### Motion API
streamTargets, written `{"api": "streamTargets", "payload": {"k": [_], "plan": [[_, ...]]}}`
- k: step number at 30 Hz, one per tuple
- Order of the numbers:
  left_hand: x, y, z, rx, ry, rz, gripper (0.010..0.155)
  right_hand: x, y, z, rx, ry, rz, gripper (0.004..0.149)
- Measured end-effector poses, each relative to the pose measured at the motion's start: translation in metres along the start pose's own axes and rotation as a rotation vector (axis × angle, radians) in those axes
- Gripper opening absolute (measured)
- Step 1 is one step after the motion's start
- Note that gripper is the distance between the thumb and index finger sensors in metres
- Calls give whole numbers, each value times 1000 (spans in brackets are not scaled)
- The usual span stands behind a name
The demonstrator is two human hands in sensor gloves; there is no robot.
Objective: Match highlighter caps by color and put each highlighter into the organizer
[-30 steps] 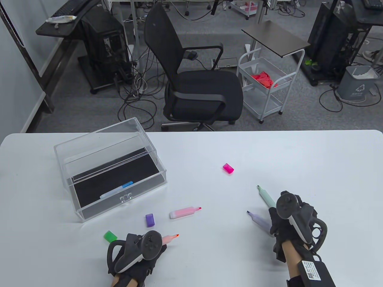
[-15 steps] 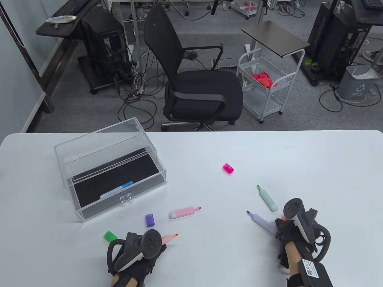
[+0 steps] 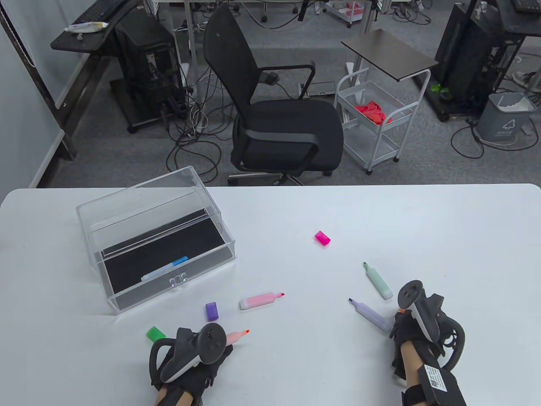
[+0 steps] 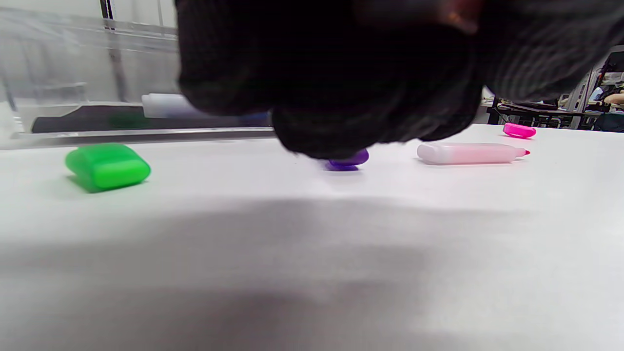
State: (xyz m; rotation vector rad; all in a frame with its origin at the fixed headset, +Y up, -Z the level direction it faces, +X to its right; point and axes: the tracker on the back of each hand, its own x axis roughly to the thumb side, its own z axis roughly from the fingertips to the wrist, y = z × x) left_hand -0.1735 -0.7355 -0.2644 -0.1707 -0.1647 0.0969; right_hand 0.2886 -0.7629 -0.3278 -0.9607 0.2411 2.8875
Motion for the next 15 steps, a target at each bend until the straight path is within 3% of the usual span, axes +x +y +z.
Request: {"api": "streamTargets", "payload": {"k": [7,15], "plan": [[-1,0,-1,-3,10,1,52,6,-20,19,-62,-108,-108,56],[-2,0,-1,-3,13,-4,52,34,-29,54,-106,-296,-231,54]]}}
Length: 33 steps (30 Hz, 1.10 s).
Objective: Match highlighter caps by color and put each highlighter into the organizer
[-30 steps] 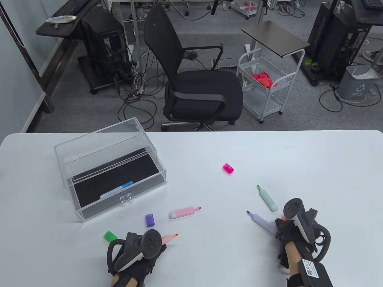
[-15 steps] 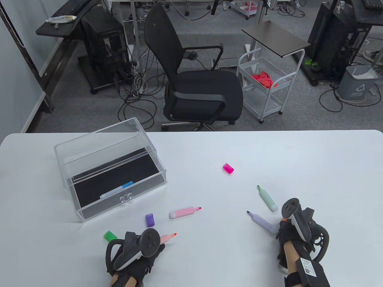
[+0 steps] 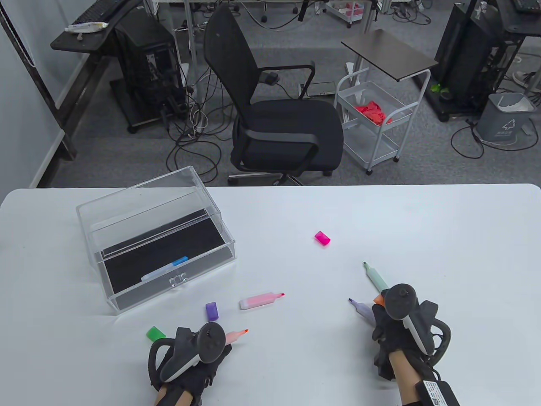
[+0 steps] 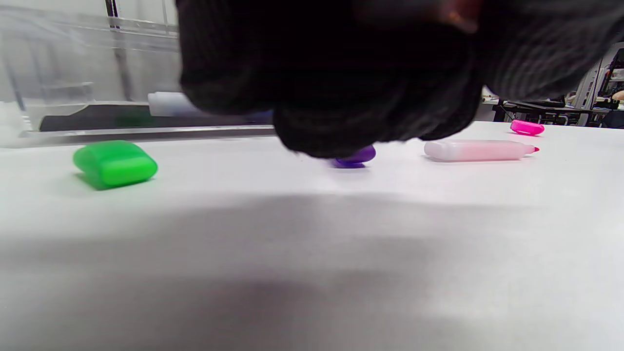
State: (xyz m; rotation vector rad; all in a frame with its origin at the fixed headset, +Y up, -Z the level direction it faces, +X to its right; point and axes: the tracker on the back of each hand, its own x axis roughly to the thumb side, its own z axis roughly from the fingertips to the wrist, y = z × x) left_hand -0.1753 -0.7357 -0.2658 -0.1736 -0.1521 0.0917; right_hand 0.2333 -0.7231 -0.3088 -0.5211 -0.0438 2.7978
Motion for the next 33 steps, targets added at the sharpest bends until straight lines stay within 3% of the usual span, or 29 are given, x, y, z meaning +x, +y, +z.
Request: {"api": "streamTargets", "payload": {"k": [6,19,33], "plan": [[0,-2,-1,-2,7,-7,52,35,12,21,-26,-157,29,51],[1,-3,-2,-13,4,0,51,99,22,60,69,-363,-193,50],[5,-4,-2,-15,-11,-9,50,122,43,80,172,-535,-395,48]]}}
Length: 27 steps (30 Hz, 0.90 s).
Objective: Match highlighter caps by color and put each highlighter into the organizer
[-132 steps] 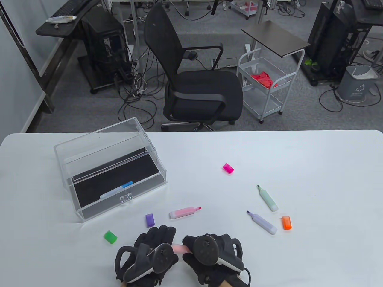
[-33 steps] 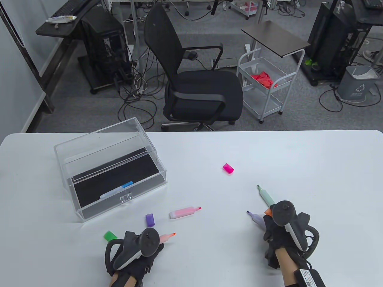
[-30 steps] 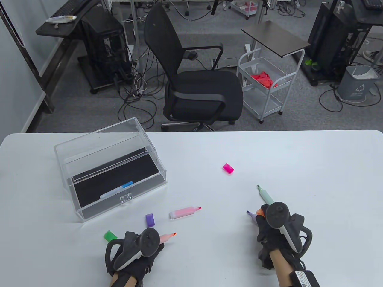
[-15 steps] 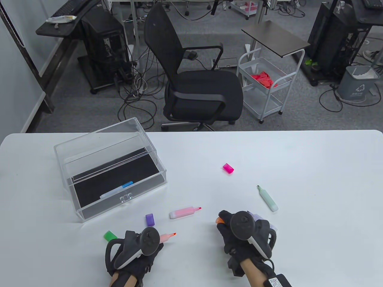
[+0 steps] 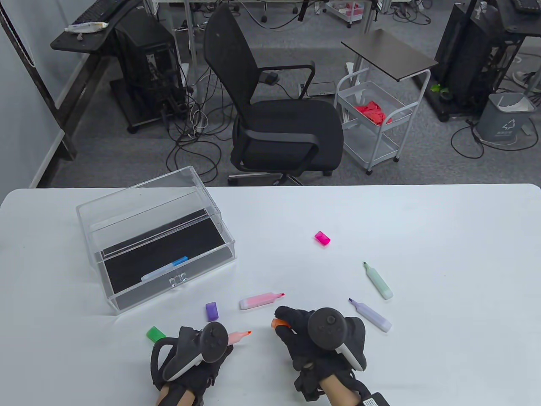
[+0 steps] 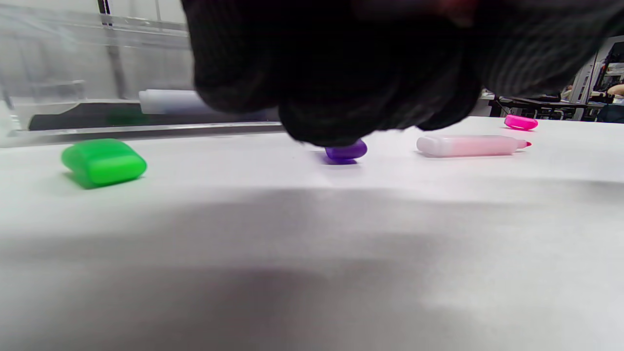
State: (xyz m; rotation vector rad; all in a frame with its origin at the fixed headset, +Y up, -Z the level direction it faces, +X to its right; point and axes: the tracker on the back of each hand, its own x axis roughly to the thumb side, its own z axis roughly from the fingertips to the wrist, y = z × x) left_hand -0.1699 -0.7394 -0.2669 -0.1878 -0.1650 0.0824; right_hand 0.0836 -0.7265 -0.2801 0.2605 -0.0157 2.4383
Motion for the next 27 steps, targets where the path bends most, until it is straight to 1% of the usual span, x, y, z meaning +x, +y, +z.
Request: {"api": "streamTargets", "payload": {"k": [3,7,9,14,17,21,24,25,27], "plan": [[3,-1,0,-6,-12,-3,50,5,9,0,41,-32,-20,47],[8,-1,2,-3,-34,-13,51,12,18,3,61,-78,17,48],[11,-1,4,-3,-46,-19,51,14,21,4,81,-102,35,48],[16,-1,5,1,-72,-1,51,17,24,6,100,-134,8,49],[17,-1,5,1,-92,18,51,17,27,6,137,-162,-16,49],[16,-1,6,2,-125,55,50,14,31,6,175,-187,-89,51],[17,-1,7,8,-185,124,51,10,34,4,196,-200,-244,54],[20,-1,8,15,-206,135,51,11,35,4,194,-188,-291,54],[22,1,10,34,-220,127,51,12,36,4,177,-186,-302,55]]}}
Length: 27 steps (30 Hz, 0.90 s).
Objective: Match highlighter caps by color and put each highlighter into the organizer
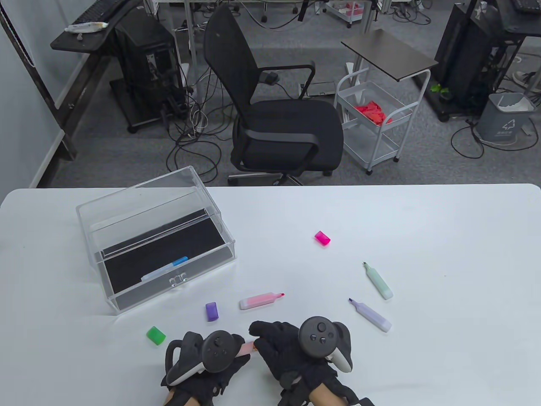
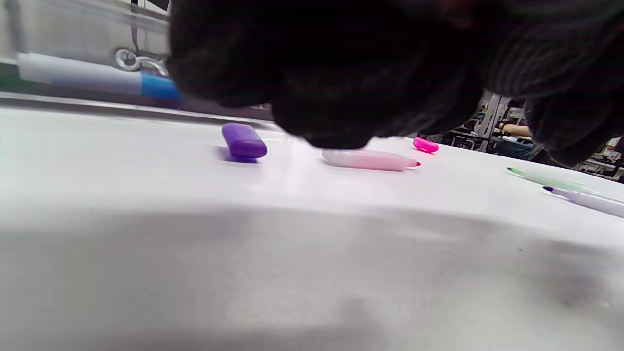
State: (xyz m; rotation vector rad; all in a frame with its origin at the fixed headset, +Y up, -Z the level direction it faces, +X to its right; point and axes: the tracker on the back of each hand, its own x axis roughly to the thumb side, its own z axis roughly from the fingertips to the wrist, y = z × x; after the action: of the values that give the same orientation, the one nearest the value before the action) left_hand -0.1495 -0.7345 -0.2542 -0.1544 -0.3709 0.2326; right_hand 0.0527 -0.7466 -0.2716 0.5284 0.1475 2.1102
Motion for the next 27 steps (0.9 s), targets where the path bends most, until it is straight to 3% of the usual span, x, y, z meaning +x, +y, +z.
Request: {"api": "streamTargets", "payload": {"k": [21,27], "plan": [[5,3,2,58,-40,32,47,19,11,3,11,-66,150,48],[8,4,4,92,-36,27,47,19,8,6,-1,-87,119,48]]}}
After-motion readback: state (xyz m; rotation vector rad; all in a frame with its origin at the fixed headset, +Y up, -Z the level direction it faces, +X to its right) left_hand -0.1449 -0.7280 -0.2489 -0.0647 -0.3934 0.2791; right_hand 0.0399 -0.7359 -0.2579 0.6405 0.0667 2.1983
